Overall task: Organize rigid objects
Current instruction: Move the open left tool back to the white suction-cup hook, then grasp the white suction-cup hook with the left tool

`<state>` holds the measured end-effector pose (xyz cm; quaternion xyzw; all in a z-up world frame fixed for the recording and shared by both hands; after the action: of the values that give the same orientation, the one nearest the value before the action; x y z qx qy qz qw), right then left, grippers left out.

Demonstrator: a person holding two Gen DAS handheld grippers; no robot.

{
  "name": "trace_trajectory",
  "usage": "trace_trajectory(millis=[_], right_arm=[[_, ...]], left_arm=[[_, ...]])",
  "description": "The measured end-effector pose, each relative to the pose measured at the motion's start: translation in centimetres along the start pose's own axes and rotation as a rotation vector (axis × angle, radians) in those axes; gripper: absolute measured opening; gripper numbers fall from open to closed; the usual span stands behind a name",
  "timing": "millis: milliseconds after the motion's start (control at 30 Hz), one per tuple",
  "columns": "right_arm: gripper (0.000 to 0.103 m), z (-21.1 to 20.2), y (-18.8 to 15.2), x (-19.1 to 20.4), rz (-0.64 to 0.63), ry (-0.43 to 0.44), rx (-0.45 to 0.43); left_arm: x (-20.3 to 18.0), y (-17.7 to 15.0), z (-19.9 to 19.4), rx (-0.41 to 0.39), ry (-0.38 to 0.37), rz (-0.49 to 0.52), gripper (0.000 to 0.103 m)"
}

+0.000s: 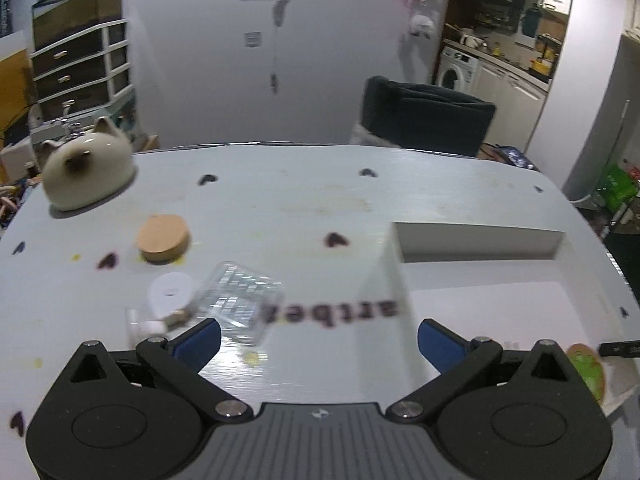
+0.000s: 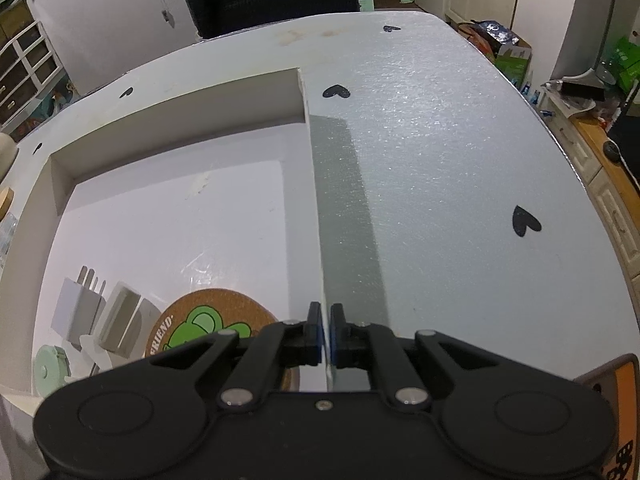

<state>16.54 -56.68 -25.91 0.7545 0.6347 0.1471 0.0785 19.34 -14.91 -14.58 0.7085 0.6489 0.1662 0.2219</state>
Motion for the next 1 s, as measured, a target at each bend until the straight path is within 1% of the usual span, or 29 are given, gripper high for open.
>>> trace_trajectory(millis=[167,367,467,533,567,633,667,733,767,833,867,900,933,967,1000], right_arm=[[0.007,-0.1,0.0,0.3,0.012,-0.020,-0.002],[0.008,-0.2,0.0,0.4,0.029,-0.031,0.000],[0.009,-0.2,0.1,0.6,0.031,-0.043,0.004],[0.009,-0.2,0.1,0.6,0.033,-0.045,0.006],[0.009,-0.2,0.1,0.6,0.035,-0.044,0.007],[0.009,-0.2,0.1,0.6,0.039,-0.045,0.007],[0.009,-0.2,0.1,0.6,0.037,-0.048,0.008],[0.009,-0.2,0.1,0.7,0.036,-0.053,0.010],[0.009,-0.2,0.2,0.7,0.037,-0.053,0.010],[0.009,-0.2,0.2,0.7,0.040,-0.054,0.010],[0.009,-0.2,0.2,0.7,0.040,-0.055,0.011],[0.009,-0.2,0.2,0.8,0.041,-0.056,0.011],[0.009,-0.2,0.2,0.8,0.041,-0.056,0.011],[0.009,-0.2,0.2,0.8,0.042,-0.056,0.011],[0.009,-0.2,0.3,0.8,0.043,-0.056,0.011]], left_arm=[[3.6,-0.2,0.9,-0.008,0.050,-0.033,0.103],[7.7,-0.4,1.8,-0.027,0.082,-0.106,0.103],[9.1,-0.5,2.4,-0.028,0.085,-0.136,0.100],[10.0,-0.5,3.0,-0.021,0.090,-0.148,0.091],[10.5,-0.5,3.4,-0.015,0.091,-0.155,0.088],[11.4,-0.6,4.0,-0.005,0.095,-0.170,0.075],[11.8,-0.6,4.3,-0.001,0.102,-0.176,0.072],[12.6,-0.6,5.0,0.006,0.123,-0.185,0.061],[12.8,-0.6,5.2,0.005,0.128,-0.190,0.058],[13.4,-0.5,5.4,0.003,0.132,-0.204,0.048],[13.6,-0.4,5.4,0.001,0.133,-0.209,0.045],[13.7,-0.4,5.5,-0.001,0.135,-0.212,0.038],[13.8,-0.4,5.5,-0.001,0.137,-0.214,0.029],[13.8,-0.4,5.5,0.000,0.138,-0.216,0.024],[13.8,-0.4,5.5,0.003,0.138,-0.217,0.017]])
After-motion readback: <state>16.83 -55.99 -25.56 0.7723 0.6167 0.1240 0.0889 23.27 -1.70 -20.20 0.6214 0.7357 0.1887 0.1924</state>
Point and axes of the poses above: each gripper's, at about its wrist camera, not at the fingertips, and z roughly the way its jaws point, x to its left, y to its top, the point moved 7 cm from there along z, roughly the way its jaws point, and after that the axes turned 11 degrees about x, right-handed, at the moved point
